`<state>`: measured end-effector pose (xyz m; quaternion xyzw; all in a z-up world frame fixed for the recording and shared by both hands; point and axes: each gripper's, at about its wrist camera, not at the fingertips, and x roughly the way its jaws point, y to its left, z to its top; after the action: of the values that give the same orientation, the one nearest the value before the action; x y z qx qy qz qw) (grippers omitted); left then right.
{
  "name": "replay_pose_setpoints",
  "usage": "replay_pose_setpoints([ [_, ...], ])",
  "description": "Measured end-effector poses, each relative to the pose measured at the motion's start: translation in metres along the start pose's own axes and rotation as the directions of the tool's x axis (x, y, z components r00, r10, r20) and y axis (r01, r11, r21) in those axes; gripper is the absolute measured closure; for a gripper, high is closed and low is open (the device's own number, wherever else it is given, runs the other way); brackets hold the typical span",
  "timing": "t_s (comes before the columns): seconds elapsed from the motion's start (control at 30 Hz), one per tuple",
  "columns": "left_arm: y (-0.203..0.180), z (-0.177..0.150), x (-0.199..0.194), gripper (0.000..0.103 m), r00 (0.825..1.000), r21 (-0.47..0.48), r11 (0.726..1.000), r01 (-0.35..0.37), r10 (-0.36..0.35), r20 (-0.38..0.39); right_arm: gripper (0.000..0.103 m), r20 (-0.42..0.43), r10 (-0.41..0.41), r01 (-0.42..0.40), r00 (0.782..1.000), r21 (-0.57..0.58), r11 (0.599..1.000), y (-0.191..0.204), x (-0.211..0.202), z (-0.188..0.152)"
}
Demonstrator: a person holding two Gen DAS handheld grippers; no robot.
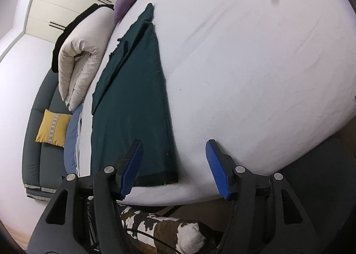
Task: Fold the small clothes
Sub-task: 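Grasp the sweater hem with both tools and lift it toward the collar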
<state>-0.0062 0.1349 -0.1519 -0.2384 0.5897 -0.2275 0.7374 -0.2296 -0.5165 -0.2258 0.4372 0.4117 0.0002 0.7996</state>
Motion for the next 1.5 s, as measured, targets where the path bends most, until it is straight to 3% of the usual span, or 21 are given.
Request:
replay_pose_setpoints([
  [0.2, 0.000, 0.000, 0.001, 0.096, 1.000, -0.003, 1.000, 0.001, -0.001, 0.004, 0.054, -0.106, 0.017, -0.016, 0.994, 0.016, 1.000, 0.004, 0.019, -0.004],
  [0.37, 0.003, -0.001, -0.002, 0.096, 1.000, -0.004, 1.000, 0.006, -0.006, 0.005, 0.055, -0.135, 0.019, -0.016, 0.991, 0.020, 1.000, 0.007, 0.033, 0.002],
  [0.5, 0.007, -0.002, -0.002, 0.096, 1.000, -0.006, 1.000, 0.011, -0.011, 0.006, 0.073, -0.162, 0.014, -0.014, 0.987, 0.001, 1.000, 0.011, 0.040, 0.001],
  [0.73, 0.011, -0.004, -0.006, 0.096, 1.000, 0.004, 1.000, 0.003, -0.003, 0.010, 0.095, -0.181, 0.020, -0.022, 0.983, -0.009, 1.000, 0.018, 0.053, -0.007],
  [1.03, 0.010, -0.008, -0.020, 0.097, 0.998, 0.010, 1.000, -0.009, 0.008, 0.054, 0.097, -0.085, 0.027, -0.029, 0.996, -0.022, 0.999, 0.026, 0.033, -0.004],
  [1.2, 0.008, -0.010, -0.024, 0.097, 0.998, 0.015, 1.000, 0.001, -0.002, 0.060, 0.097, -0.094, 0.047, -0.049, 0.995, -0.021, 0.999, 0.024, 0.031, 0.002],
  [1.5, -0.002, -0.006, -0.041, 0.097, 0.989, 0.005, 0.994, 0.105, -0.105, 0.108, 0.097, -0.101, 0.142, -0.146, 0.985, -0.030, 0.989, 0.036, 0.019, 0.013],
])
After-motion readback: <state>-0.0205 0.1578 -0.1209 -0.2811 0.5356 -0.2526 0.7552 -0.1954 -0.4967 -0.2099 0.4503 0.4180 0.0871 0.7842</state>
